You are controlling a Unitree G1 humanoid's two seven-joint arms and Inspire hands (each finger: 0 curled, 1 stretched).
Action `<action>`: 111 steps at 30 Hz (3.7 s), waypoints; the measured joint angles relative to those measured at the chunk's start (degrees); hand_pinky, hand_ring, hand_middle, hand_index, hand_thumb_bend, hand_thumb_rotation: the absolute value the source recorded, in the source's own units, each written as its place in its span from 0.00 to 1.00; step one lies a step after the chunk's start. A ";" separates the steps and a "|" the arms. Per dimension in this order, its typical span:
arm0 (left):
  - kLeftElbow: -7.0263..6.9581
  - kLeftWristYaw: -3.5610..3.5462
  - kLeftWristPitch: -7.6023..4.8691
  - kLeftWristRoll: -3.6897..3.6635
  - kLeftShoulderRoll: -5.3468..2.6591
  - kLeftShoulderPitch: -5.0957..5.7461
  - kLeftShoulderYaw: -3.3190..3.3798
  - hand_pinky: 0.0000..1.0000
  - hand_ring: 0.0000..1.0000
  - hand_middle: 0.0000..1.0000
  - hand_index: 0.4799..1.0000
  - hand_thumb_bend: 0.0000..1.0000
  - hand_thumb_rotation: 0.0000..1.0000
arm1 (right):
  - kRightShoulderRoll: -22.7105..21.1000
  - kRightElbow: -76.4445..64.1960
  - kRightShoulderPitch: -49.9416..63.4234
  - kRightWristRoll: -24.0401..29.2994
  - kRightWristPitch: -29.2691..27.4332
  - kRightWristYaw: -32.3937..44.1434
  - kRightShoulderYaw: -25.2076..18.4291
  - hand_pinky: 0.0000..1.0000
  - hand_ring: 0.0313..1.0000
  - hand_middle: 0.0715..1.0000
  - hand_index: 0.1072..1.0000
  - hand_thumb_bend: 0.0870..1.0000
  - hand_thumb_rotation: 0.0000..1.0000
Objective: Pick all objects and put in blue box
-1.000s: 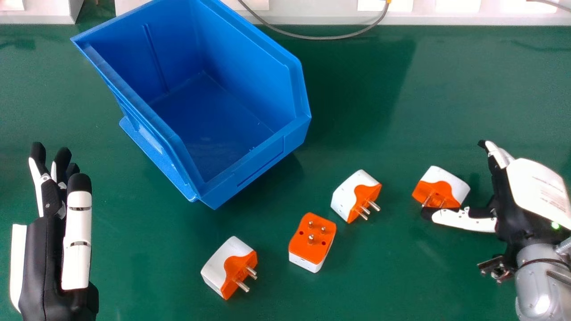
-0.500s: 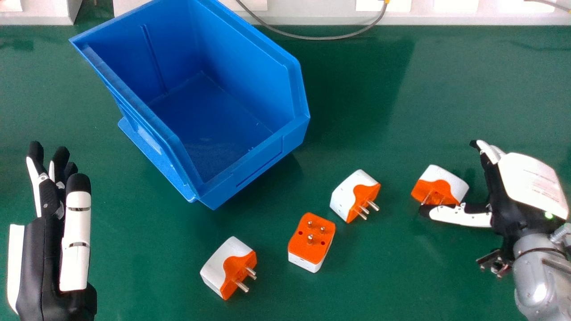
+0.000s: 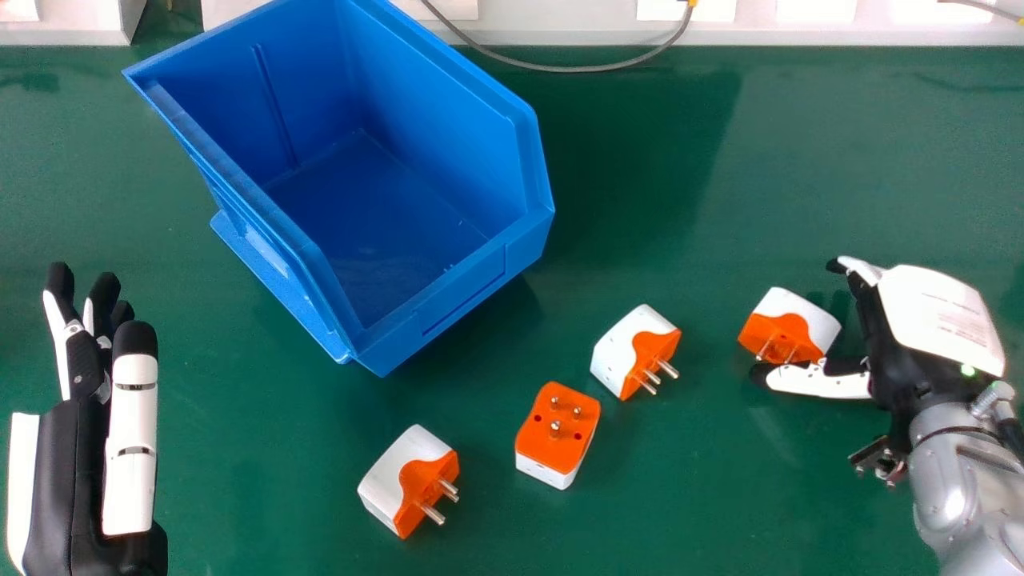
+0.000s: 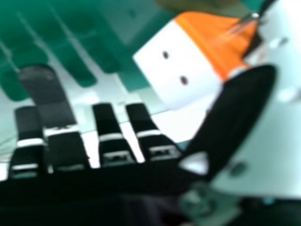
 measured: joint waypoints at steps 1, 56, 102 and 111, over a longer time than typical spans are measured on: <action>-0.05 -0.01 0.00 -0.02 0.00 0.05 0.00 1.00 1.00 1.00 1.00 0.43 0.91 | 0.11 0.40 -0.09 -0.06 -0.28 -0.56 0.07 0.60 0.67 0.71 0.69 0.64 0.41; -0.85 1.68 0.99 0.69 -0.93 1.08 -0.68 1.00 1.00 1.00 1.00 0.44 0.93 | 3.02 -40.90 19.65 -1.30 -0.67 -2.08 -4.87 0.06 0.07 0.08 0.41 0.44 0.14; -2.33 2.17 0.75 2.31 -2.00 3.27 -2.24 1.00 1.00 1.00 1.00 0.41 0.91 | 25.34 -0.17 -25.71 -8.16 -8.01 -0.54 11.89 0.17 0.24 0.33 0.41 0.44 0.14; -2.26 1.99 -0.34 3.43 -2.08 3.77 -2.35 1.00 1.00 1.00 1.00 0.40 0.90 | 29.98 11.91 -36.36 -6.98 -7.01 0.34 12.68 0.18 0.25 0.38 0.47 0.46 0.01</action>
